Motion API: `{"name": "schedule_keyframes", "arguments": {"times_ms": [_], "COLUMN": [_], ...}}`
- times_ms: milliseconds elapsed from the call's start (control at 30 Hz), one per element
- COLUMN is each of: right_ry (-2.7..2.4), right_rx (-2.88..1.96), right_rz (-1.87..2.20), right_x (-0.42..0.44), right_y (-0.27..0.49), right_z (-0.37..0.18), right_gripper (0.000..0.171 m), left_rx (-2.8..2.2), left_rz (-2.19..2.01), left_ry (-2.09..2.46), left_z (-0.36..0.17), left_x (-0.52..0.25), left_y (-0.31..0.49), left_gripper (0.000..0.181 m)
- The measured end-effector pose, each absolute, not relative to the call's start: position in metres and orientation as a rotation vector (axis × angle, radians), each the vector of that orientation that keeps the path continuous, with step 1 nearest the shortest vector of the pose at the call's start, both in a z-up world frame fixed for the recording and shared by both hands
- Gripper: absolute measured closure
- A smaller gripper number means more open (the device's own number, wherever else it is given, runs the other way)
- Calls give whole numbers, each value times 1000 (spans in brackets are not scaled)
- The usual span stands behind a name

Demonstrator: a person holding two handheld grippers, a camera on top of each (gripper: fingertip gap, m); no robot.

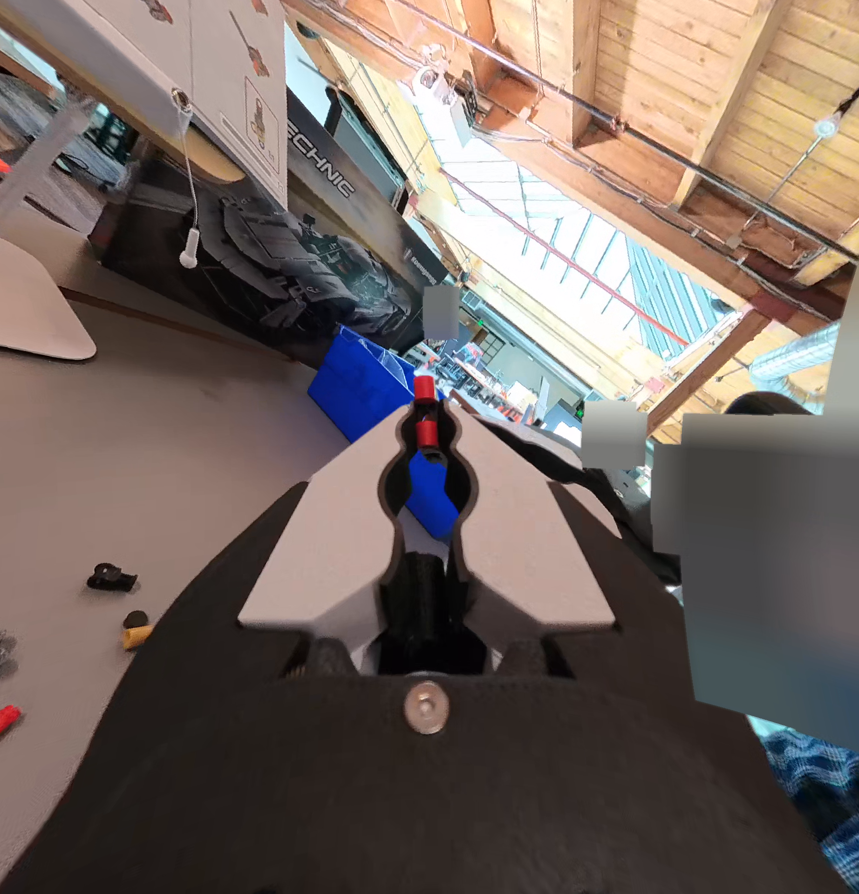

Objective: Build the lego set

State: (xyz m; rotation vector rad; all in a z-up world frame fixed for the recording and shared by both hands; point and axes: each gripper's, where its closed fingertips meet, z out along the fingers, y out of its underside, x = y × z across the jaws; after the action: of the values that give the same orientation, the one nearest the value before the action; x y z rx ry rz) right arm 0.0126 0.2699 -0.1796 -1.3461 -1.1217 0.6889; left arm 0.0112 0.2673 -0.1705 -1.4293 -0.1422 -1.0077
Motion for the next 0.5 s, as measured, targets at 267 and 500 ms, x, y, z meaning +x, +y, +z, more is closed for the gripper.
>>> {"name": "schedule_keyframes", "arguments": {"times_ms": [267,500], "right_ry": [-1070,-1020], "right_rx": [-1363,-1381], "right_rz": [715,735], "right_x": [10,12], "right_y": [271,274], "right_z": [-178,-175], "right_gripper": [168,168], "left_rx": [-1411,-1416], "left_rz": [-905,-865], "left_ry": [-191,-213], "left_z": [-169,-171], "left_x": [7,9], "left_y": [269,270], "left_gripper": [174,174]}}
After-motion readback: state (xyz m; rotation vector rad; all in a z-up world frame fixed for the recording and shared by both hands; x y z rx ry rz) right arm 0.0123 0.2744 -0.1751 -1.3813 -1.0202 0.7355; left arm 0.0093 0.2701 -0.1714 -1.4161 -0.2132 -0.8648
